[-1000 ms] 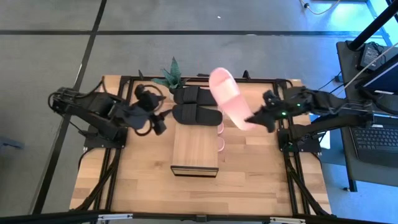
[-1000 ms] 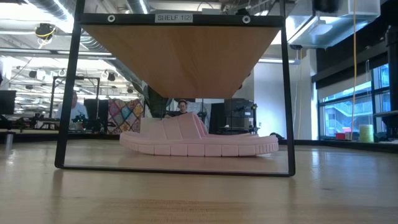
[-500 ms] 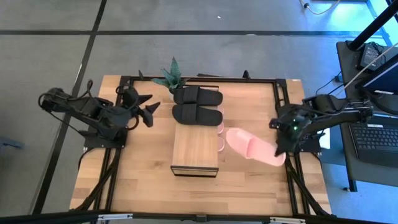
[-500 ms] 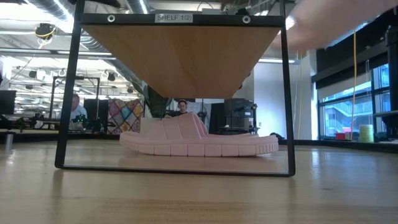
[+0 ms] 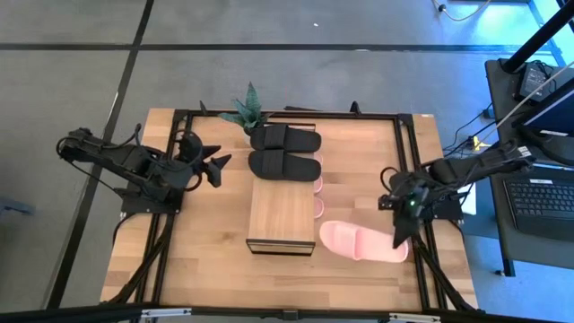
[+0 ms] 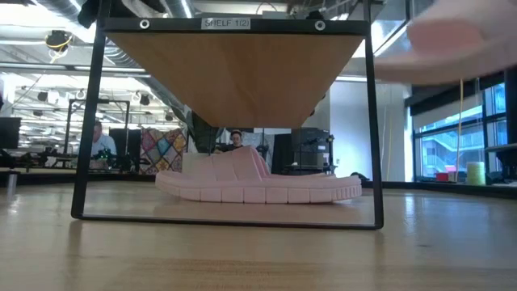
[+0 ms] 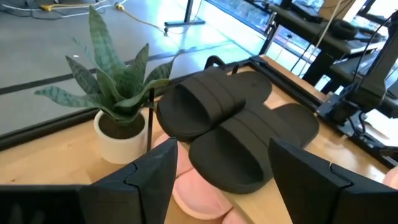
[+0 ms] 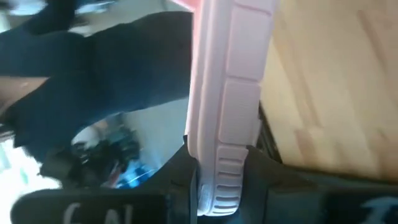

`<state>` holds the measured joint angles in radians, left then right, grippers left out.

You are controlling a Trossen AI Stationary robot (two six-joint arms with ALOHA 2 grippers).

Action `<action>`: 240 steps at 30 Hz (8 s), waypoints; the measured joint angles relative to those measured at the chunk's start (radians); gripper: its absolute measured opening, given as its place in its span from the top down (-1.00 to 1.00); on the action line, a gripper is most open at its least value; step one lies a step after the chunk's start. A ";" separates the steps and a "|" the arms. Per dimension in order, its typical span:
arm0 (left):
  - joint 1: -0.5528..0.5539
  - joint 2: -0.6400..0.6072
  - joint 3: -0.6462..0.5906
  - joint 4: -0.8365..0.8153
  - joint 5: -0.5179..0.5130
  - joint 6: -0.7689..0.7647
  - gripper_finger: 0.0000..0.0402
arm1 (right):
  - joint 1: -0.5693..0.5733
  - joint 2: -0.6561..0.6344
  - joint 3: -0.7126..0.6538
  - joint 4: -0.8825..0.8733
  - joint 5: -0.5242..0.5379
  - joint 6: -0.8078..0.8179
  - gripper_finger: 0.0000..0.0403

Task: Pick and place slides into the shelf
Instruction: Put the pink slide under the shelf

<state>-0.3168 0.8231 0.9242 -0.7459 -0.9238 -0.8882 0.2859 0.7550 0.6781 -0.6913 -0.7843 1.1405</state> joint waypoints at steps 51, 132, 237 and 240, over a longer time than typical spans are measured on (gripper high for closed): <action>0.000 0.000 0.000 -0.002 0.032 0.000 -0.21 | -0.080 0.315 -0.549 0.989 0.030 0.028 0.64; 0.000 0.000 0.000 -0.012 0.055 0.008 -0.21 | -0.222 0.455 -0.320 0.617 0.240 -0.152 -0.29; 0.000 0.001 0.000 -0.031 0.156 0.115 -0.21 | 0.185 0.875 0.072 0.605 0.926 0.856 0.93; 0.000 0.001 0.000 -0.031 0.155 0.115 -0.21 | 0.180 0.912 0.072 0.692 0.929 0.844 0.93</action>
<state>-0.3165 0.8238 0.9245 -0.7769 -0.7685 -0.7736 0.4664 1.6668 0.7498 0.0011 0.1448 1.9843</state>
